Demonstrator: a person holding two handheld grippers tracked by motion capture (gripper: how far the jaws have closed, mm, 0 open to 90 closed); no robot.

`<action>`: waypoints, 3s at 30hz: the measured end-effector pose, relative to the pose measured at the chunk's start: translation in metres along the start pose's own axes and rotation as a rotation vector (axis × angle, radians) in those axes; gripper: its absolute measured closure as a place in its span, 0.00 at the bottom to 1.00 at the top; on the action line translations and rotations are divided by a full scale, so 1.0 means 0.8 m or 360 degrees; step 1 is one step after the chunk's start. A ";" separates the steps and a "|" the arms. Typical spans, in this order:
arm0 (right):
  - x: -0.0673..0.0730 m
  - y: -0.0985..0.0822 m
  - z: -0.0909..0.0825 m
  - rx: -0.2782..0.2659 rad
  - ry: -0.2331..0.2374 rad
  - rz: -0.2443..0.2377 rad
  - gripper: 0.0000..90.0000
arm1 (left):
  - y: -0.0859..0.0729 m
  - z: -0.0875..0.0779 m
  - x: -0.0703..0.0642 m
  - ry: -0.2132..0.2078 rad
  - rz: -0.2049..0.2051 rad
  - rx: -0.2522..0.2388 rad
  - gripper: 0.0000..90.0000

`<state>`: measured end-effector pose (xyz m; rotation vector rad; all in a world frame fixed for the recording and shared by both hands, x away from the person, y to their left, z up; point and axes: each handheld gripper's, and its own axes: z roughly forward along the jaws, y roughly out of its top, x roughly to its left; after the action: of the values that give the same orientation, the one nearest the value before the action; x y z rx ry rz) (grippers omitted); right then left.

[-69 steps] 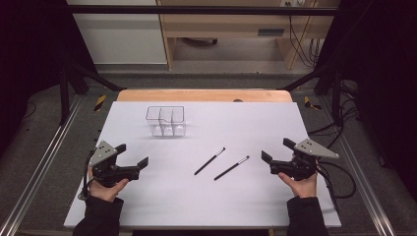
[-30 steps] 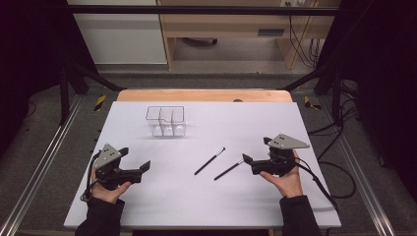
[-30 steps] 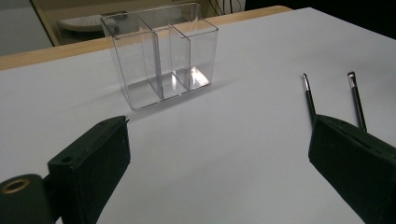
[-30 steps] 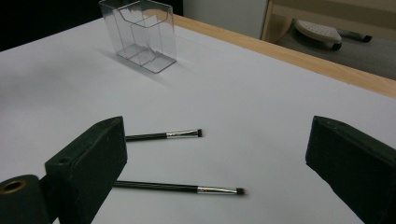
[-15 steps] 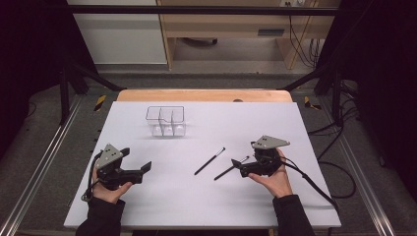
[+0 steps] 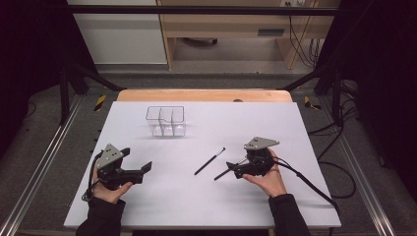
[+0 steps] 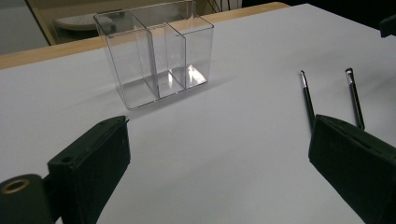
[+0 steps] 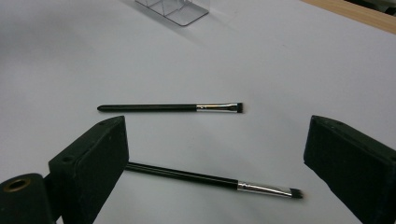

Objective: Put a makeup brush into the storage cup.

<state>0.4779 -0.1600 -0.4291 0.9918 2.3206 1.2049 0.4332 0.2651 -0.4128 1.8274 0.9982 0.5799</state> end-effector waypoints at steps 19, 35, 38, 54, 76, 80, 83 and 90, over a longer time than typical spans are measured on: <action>0.002 -0.012 0.025 0.0150 0.0038 -0.0052 0.09 | 0.000 0.002 -0.003 -0.0004 0.0017 0.0018 0.05; 0.005 -0.025 0.054 0.0284 0.0094 -0.0090 0.12 | 0.000 0.003 -0.004 -0.0004 0.0025 0.0022 0.05; 0.004 -0.028 0.059 0.0322 0.0103 -0.0106 0.12 | 0.000 0.003 -0.004 -0.0004 0.0028 0.0023 0.05; 0.006 -0.033 0.065 0.0358 0.0119 -0.0157 0.19 | 0.000 0.003 -0.004 0.0001 0.0031 0.0022 0.06; 0.017 -0.031 0.047 0.0413 0.0067 -0.0168 0.64 | 0.002 0.002 -0.009 -0.0013 0.0052 0.0018 0.06; 0.019 -0.031 0.041 0.0429 0.0048 -0.0211 0.71 | 0.002 0.002 -0.009 -0.0014 0.0051 0.0019 0.06; 0.019 -0.031 0.038 0.0449 0.0045 -0.0206 0.73 | 0.002 0.003 -0.009 -0.0015 0.0055 0.0022 0.06; 0.018 -0.033 0.040 0.0437 0.0061 -0.0209 0.70 | 0.002 0.004 -0.010 -0.0015 0.0062 0.0029 0.06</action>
<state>0.4753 -0.1416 -0.4687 0.8902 2.5859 0.8784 0.4315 0.2566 -0.4128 1.8676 0.9668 0.5872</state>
